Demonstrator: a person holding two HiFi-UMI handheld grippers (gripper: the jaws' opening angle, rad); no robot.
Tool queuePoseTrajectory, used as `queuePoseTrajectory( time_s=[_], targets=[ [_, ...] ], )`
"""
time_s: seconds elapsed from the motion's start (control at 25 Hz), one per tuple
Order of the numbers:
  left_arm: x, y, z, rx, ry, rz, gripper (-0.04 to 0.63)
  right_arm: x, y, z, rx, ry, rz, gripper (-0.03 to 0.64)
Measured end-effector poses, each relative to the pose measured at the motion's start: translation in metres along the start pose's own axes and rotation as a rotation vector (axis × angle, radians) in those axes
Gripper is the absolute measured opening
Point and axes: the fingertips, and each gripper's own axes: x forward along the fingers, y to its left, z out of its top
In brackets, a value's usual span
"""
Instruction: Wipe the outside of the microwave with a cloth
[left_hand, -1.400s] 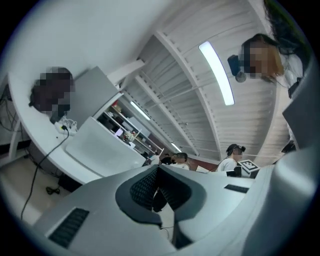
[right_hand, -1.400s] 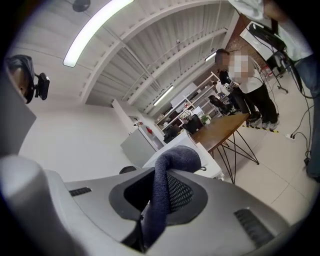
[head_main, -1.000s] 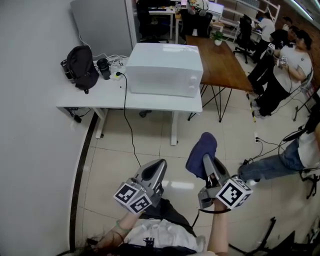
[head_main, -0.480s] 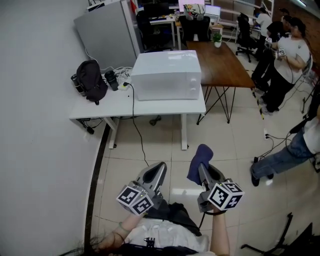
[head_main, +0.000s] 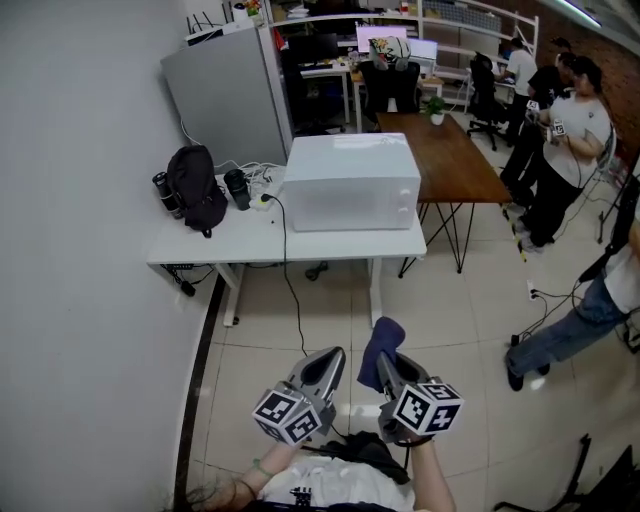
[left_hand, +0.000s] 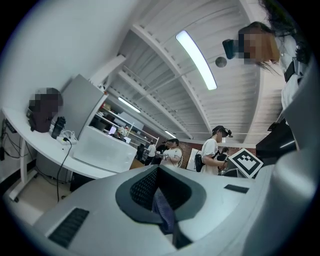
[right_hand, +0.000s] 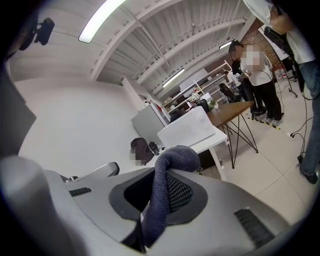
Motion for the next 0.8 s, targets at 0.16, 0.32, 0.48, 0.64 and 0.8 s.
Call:
queuePoseTrajectory(
  time_s=[0.16, 0.32, 0.48, 0.64, 0.8],
  targets=[
    [-0.018, 0.020, 0.004, 0.005, -0.011, 0.001, -0.014, 0.017, 0.024, -0.008, -0.010, -0.006, 0.004, 0.069],
    [-0.030, 0.032, 0.009, 0.007, -0.021, 0.004, -0.014, 0.027, 0.038, -0.018, -0.060, 0.010, -0.024, 0.066],
    [-0.038, 0.040, 0.007, -0.001, -0.020, 0.004, -0.014, 0.030, 0.049, -0.025, -0.099, 0.016, -0.038, 0.064],
    [-0.041, 0.041, 0.008, -0.003, -0.032, -0.001, -0.014, 0.027, 0.051, -0.027, -0.120, 0.022, -0.058, 0.064],
    [-0.047, 0.043, 0.011, -0.013, -0.051, 0.004, -0.014, 0.027, 0.052, -0.031, -0.136, 0.038, -0.074, 0.064]
  ],
)
